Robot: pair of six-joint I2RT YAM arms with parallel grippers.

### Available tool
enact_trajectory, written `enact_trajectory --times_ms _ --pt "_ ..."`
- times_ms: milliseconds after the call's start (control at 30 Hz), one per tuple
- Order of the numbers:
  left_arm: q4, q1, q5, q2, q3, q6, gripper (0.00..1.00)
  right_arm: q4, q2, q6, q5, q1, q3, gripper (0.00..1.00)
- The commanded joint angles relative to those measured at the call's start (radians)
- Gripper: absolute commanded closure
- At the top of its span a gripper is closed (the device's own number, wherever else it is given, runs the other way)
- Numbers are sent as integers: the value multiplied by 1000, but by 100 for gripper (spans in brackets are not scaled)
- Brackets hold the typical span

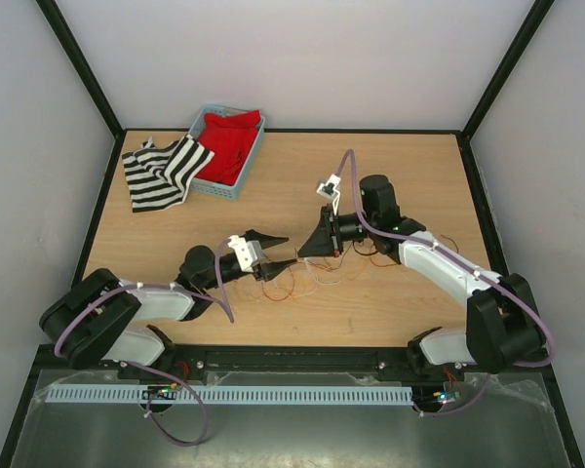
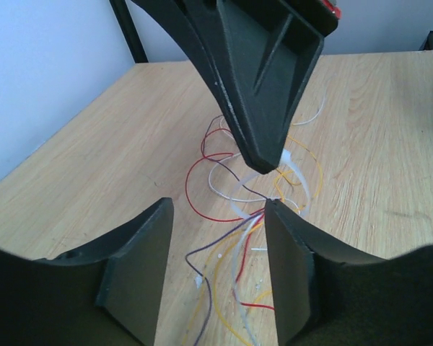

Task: Zip-tie the wires
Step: Tie the cable at the center of the board.

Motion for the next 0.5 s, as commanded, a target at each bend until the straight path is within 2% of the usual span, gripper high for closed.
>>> enact_trajectory --times_ms 0,467 --pt "27 -14 26 7 42 0 47 26 -60 47 -18 -4 -17 100" --pt "34 -80 42 69 102 7 57 70 -87 99 0 -4 -32 100"
